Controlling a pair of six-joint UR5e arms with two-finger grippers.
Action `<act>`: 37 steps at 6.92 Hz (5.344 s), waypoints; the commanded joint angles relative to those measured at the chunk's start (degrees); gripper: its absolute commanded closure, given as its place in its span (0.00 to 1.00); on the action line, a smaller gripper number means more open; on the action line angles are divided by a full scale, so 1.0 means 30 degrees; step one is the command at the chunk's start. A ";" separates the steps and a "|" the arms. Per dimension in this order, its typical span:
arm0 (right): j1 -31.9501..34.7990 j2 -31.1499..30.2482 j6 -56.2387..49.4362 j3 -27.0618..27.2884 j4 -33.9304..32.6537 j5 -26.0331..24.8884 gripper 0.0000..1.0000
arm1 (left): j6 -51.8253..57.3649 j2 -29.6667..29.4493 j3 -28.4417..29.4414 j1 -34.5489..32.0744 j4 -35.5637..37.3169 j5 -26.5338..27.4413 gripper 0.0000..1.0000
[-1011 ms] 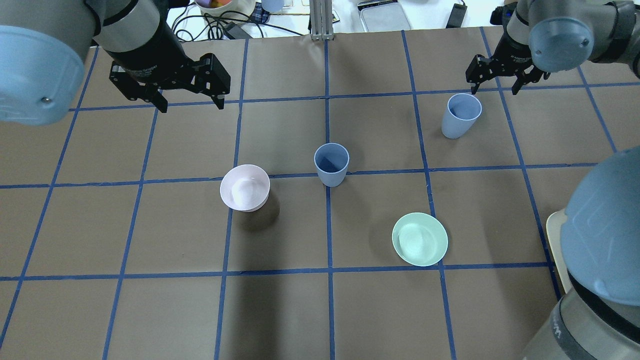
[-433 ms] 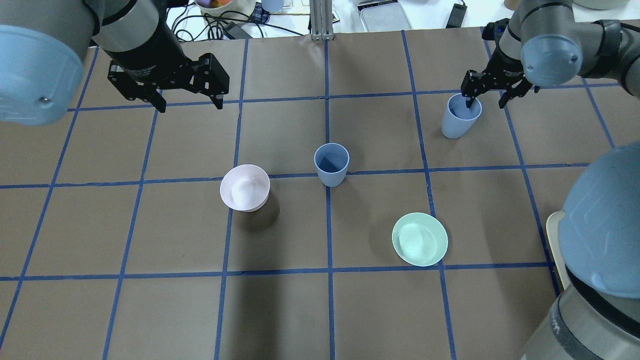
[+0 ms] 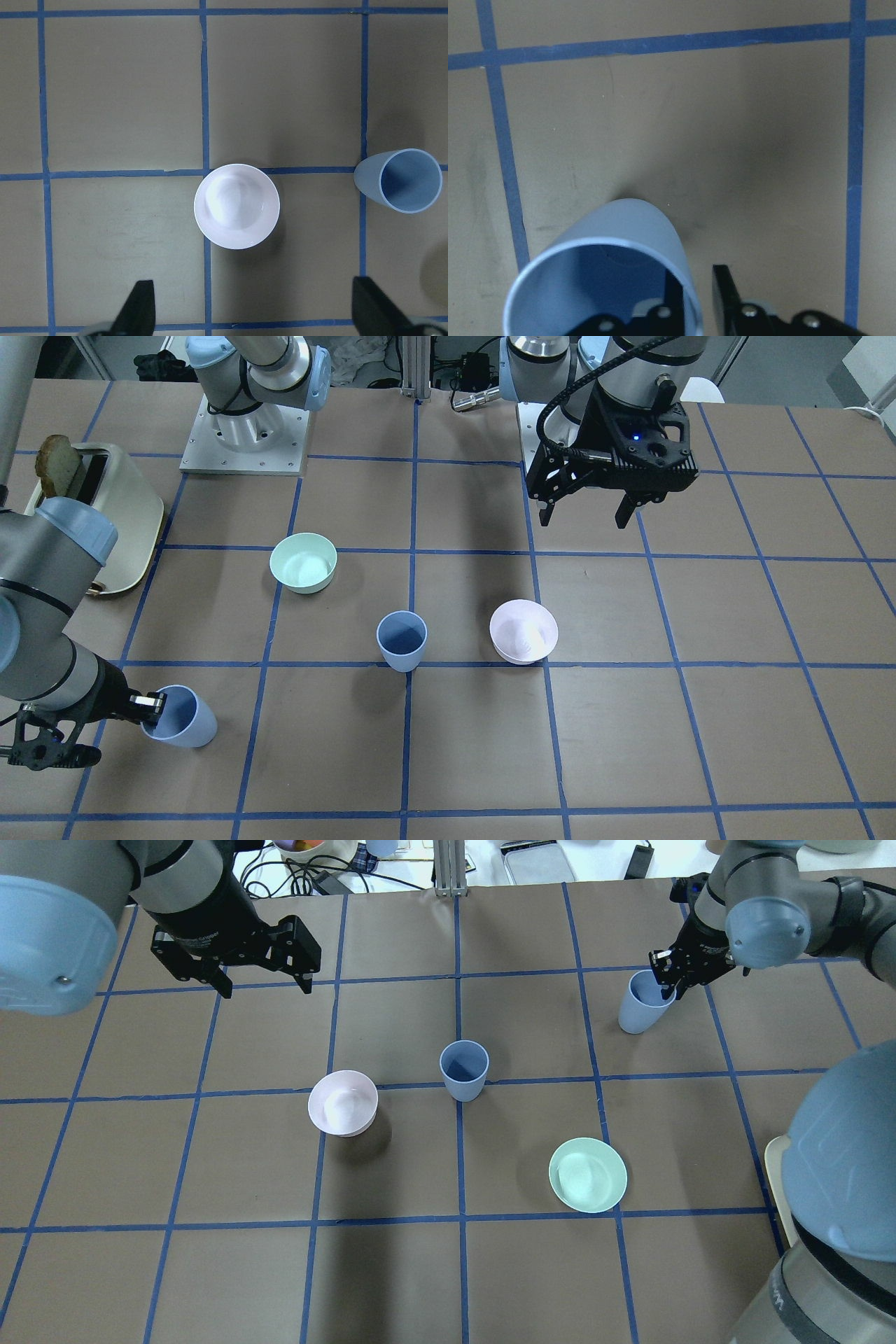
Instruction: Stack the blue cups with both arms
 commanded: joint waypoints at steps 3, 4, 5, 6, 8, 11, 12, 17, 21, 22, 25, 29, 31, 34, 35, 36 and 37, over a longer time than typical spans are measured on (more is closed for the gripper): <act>0.1739 -0.2699 0.0000 -0.0078 0.1090 -0.0005 1.00 | 0.0000 0.0012 0.0010 -0.0029 0.0000 0.0060 0.00; 0.3317 -0.3143 0.1657 -0.0137 0.1098 0.0023 1.00 | 0.0000 0.0012 0.0010 0.0000 0.0000 0.0060 0.00; 0.5015 -0.3786 0.3153 -0.0108 0.1127 0.0024 1.00 | 0.0000 0.0012 0.0010 -0.0029 0.0000 0.0089 0.00; 0.6888 -0.4314 0.5749 -0.0108 0.1301 -0.0034 1.00 | 0.0000 0.0012 0.0010 -0.0029 0.0000 0.0060 0.00; 0.9272 -0.4671 0.9102 0.0039 0.1799 -0.0269 1.00 | 0.0000 0.0012 0.0010 -0.0029 0.0029 0.0089 0.00; 1.0364 -0.4089 1.0580 0.0388 0.1715 -0.0240 1.00 | 0.0000 0.0012 0.0010 -0.0029 0.0000 0.0089 0.00; 1.0364 -0.3998 1.0551 0.0506 0.1684 -0.0240 1.00 | 0.0000 0.0012 0.0010 -0.0029 0.0029 0.0089 0.00; 1.0364 -0.4026 1.0287 0.0683 0.1947 -0.0328 1.00 | 0.0000 0.0012 0.0010 0.0000 0.0029 0.0089 0.00; 1.0305 -0.3997 1.0374 0.1853 0.1538 -0.0240 0.89 | 0.0000 0.0012 0.0010 0.0000 0.0029 0.0118 0.00; 1.0305 -0.3997 1.0578 0.1855 0.1276 -0.0298 0.21 | 0.0000 0.0012 0.0010 0.0000 0.0029 0.0119 0.00; 0.9374 -0.4201 1.0229 0.1156 0.0658 -0.0357 0.03 | 0.0000 0.0012 0.0010 0.0000 0.0029 0.0118 0.00; 0.5016 -0.5631 0.6558 -0.2153 0.6617 -0.2223 0.00 | 0.0000 0.0041 0.0010 -0.0029 0.0029 0.0119 0.00; 0.3598 -0.7707 0.3112 -0.1810 0.7362 -0.2005 0.00 | 0.0000 0.0041 -0.0019 -0.0029 0.0029 0.0148 0.00; 0.3684 -0.8832 0.3080 -0.1190 0.7896 -0.0245 0.00 | 0.0000 0.0012 -0.0020 -0.0029 0.0000 0.0148 0.00; 0.3684 -0.8860 0.3109 -0.1134 0.7953 -0.0298 0.00 | 0.0000 0.0041 -0.0078 -0.0029 -0.0029 0.0148 0.00; 0.3742 -0.8890 0.3196 -0.1104 0.7983 -0.0241 0.00 | 0.0000 0.0012 -0.0020 -0.0029 -0.0029 0.0148 0.00; 0.3685 -0.8890 0.3168 -0.1075 0.8099 -0.0443 0.00 | 0.0000 -0.0017 -0.0020 -0.0029 -0.0029 0.0148 0.00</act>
